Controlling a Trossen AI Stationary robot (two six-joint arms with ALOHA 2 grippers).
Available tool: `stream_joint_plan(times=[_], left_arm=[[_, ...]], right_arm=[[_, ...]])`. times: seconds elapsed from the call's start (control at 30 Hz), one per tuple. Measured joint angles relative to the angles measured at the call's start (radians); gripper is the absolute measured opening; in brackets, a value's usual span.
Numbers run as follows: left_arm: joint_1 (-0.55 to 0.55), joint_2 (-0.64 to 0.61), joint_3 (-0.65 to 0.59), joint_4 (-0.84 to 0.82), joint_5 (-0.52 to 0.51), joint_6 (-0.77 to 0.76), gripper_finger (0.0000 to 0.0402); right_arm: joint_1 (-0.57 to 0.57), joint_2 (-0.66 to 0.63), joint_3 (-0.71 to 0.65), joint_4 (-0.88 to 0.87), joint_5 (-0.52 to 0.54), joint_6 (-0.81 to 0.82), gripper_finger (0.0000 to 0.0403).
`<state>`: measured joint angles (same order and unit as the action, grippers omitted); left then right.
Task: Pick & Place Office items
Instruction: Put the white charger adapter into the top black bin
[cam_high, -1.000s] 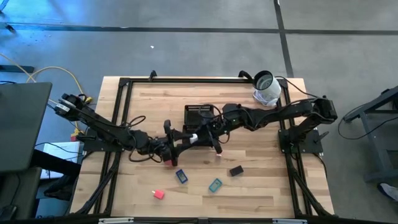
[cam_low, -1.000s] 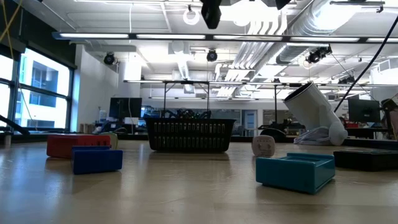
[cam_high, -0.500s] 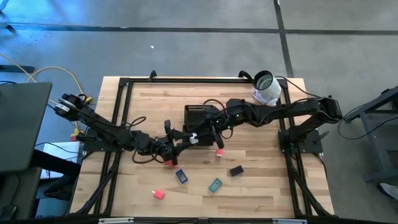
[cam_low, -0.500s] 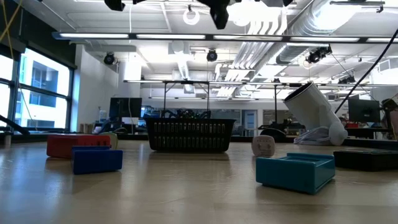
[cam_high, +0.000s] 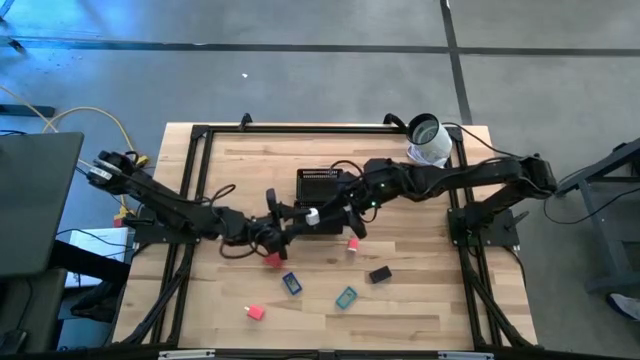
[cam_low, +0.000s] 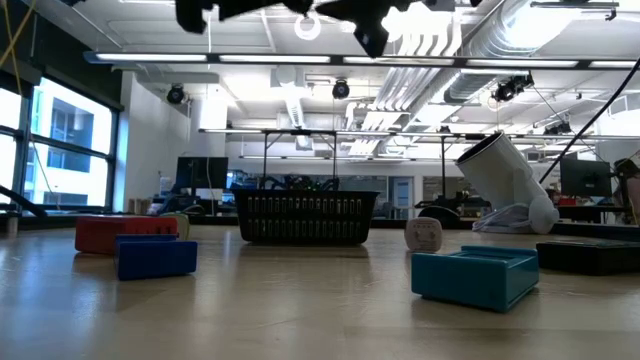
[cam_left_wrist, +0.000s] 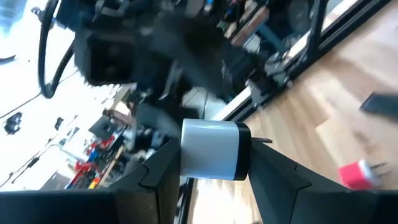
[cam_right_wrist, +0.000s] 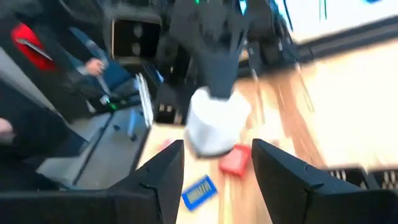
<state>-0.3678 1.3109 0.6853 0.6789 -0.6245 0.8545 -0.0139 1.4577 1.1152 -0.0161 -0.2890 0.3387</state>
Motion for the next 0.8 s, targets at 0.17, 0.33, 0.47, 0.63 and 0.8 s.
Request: stream_joint_plan(times=[0.17,0.33,0.47,0.63,0.8], left_arm=[[0.071,0.0,-0.001,-0.07,0.002,-0.034,0.0151],[0.156,0.0,-0.001,-0.102,0.03,-0.037,0.0151],[0.247,0.0,-0.001,-0.134,0.078,-0.049,0.0151],[0.363,-0.001,-0.001,-0.151,0.186,-0.1,0.0151],[0.471,-0.001,-0.001,-0.173,0.309,-0.18,0.0151]], right_arm=[[0.017,-0.055,0.0,-0.148,0.105,-0.015,0.0175],[0.061,-0.112,0.0,-0.246,0.253,-0.03,0.0175],[0.105,-0.125,0.0,-0.299,0.311,-0.028,0.0175],[0.139,-0.125,0.0,-0.365,0.387,-0.027,0.0175],[0.165,-0.125,0.0,-0.399,0.455,-0.019,0.0175]])
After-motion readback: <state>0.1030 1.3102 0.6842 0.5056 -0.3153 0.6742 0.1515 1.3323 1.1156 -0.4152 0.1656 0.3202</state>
